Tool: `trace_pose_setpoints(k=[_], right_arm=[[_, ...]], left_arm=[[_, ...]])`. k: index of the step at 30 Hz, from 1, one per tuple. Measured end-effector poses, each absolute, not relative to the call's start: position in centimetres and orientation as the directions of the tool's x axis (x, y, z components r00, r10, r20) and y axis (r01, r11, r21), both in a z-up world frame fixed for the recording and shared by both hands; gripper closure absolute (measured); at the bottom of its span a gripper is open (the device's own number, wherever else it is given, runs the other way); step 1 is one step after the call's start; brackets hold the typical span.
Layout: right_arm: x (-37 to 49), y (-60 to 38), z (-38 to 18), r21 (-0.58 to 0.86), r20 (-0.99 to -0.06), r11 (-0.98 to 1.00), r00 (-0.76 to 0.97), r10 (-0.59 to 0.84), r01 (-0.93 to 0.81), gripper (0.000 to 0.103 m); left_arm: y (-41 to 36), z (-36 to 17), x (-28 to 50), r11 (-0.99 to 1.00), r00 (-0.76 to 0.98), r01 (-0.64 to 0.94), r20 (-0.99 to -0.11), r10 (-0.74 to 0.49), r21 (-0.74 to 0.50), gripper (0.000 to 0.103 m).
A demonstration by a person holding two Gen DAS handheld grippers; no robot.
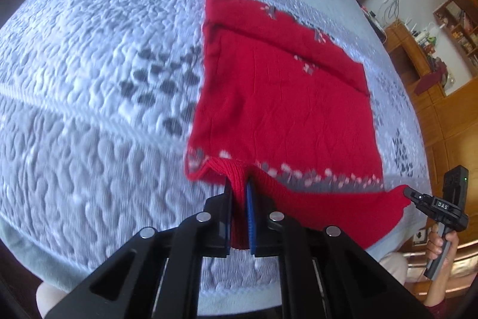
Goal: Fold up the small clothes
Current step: 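Fold the hem up toward the collar with both tools and release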
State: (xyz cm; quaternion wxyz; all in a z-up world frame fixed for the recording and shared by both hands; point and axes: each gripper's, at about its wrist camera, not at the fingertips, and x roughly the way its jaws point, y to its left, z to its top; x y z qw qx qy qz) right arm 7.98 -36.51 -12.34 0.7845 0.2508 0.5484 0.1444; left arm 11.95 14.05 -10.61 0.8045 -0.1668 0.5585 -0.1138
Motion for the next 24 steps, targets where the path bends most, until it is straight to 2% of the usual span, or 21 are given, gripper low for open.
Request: trace_pose_setpoints(k=[11, 13, 14, 15, 16, 17, 20, 24], right_arm=[[18.7, -38.3, -13.3, 0.542, -0.815, 0.826, 0.337, 0.472, 0.156, 0.098], [20.7, -38.7, -14.1, 0.519, -0.834, 0.831, 0.329, 0.443, 0.199, 0.093], [21.3, -38.8, -14.2, 0.505, -0.843, 0.837, 0.327, 0.426, 0.211, 0.091], [21.7, -38.9, -14.2, 0.486, -0.853, 0.847, 0.326, 0.407, 0.215, 0.086], [21.9, -39.0, -14.2, 0.473, -0.859, 0.854, 0.326, 0.394, 0.215, 0.082], [22.0, -39.1, -14.0, 0.461, -0.863, 0.863, 0.329, 0.382, 0.208, 0.078], [21.7, -39.7, -12.9, 0.461, -0.85, 0.874, 0.358, 0.386, 0.153, 0.078], [21.4, -39.7, -11.8, 0.51, -0.809, 0.859, 0.361, 0.464, 0.041, 0.076]], left_arm=[[11.9, -15.0, 22.6, 0.92, 0.326, -0.107, -0.887, -0.326, -0.377, 0.094], [11.7, -15.3, 24.0, 0.928, 0.32, -0.116, -0.898, -0.303, -0.355, 0.086], [11.7, -15.2, 24.7, 0.932, 0.321, -0.122, -0.903, -0.287, -0.34, 0.078], [11.9, -14.9, 25.1, 0.937, 0.329, -0.128, -0.905, -0.27, -0.326, 0.061], [12.3, -14.2, 25.4, 0.941, 0.358, -0.128, -0.899, -0.251, -0.314, 0.057], [12.7, -13.3, 25.5, 0.945, 0.389, -0.109, -0.888, -0.245, -0.309, 0.056], [13.3, -11.3, 25.5, 0.952, 0.427, -0.035, -0.866, -0.261, -0.304, 0.054], [12.6, -9.5, 24.8, 0.954, 0.445, 0.114, -0.844, -0.298, -0.277, 0.054]])
